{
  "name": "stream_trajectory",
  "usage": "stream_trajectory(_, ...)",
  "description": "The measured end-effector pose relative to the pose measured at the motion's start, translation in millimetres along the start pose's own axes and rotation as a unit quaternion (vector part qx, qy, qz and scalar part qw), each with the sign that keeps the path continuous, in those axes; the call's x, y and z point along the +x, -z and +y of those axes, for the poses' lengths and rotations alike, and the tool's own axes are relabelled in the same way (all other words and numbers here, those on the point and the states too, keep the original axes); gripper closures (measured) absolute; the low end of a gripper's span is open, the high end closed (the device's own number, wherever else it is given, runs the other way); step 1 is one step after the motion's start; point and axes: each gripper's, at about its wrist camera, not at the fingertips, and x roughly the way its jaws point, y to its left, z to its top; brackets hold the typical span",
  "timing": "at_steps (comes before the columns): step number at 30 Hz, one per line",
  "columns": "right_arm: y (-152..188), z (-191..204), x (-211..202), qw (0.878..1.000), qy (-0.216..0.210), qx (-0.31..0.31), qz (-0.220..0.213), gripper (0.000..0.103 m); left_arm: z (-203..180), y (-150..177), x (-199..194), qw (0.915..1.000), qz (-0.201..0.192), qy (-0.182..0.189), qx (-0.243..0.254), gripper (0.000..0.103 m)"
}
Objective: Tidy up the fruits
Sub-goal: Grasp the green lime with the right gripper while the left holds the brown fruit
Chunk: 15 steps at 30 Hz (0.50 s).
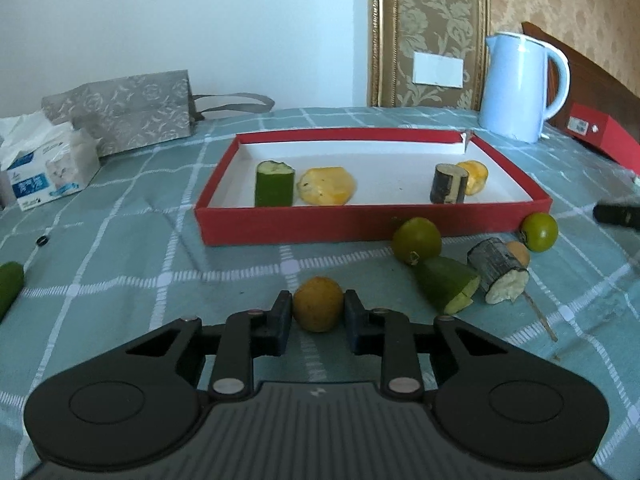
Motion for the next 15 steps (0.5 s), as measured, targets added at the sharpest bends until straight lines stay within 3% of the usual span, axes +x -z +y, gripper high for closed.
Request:
stream_trajectory(3, 1, 1, 10, 0.999, -0.037, 0.015, 0.030, 0.009, 4, 0, -1, 1.0000, -0.002, -0.001, -0.009, 0.077)
stream_trajectory(9, 0, 28, 18, 0.998, -0.044, -0.039, 0.028, 0.014, 4, 0, 0, 0.9999, 0.005, 0.003, -0.012, 0.077)
stream_trajectory(15, -1, 51, 31, 0.995, -0.045, -0.077, 0.037, 0.036, 8, 0, -1, 0.9997, 0.005, 0.008, -0.023, 0.076)
